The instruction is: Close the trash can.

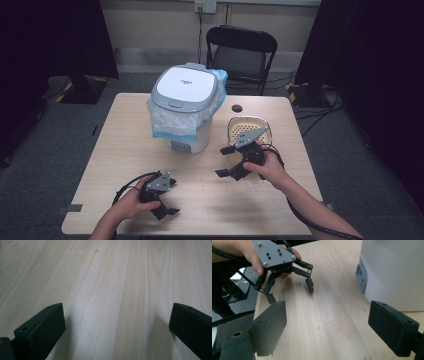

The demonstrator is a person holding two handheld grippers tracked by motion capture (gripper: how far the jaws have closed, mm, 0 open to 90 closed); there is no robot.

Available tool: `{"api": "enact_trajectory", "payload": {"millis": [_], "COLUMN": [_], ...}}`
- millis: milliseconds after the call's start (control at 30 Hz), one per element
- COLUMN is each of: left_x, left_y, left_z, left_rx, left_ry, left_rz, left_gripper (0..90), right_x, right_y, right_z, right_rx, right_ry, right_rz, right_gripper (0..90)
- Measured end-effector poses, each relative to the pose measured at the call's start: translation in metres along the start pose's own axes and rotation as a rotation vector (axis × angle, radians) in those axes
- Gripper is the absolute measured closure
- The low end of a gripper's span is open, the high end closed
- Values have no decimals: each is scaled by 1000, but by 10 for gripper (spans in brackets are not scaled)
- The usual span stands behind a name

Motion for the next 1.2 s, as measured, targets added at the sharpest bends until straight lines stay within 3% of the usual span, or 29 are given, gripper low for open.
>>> {"api": "enact_trajectory", "payload": {"millis": [467,967,1200], "left_x": [0,0,0], "left_y": [0,0,0], "left_z": [0,0,0], "left_rx": [0,0,0], "left_ry": [-1,0,-1], "left_rz": [0,0,0], "left_gripper": [0,0,0], "right_x": [16,49,63], "right_y": [8,19,19], "right_z": [-23,-49,-58], "right_rx": [5,0,-15], "right_ry": [20,73,104], "right_rz": [20,55,42], "right_gripper": [148,148,148]}}
Point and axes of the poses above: each handheld gripper's, and its own axes: x roughly forward along the jaws, z roughly out of its top, y roughly to its left, the point moved 8 cm from there along x, roughly forward along the jaws, and after that the axes turned 3 degrees about -x, right-handed, at the moved point
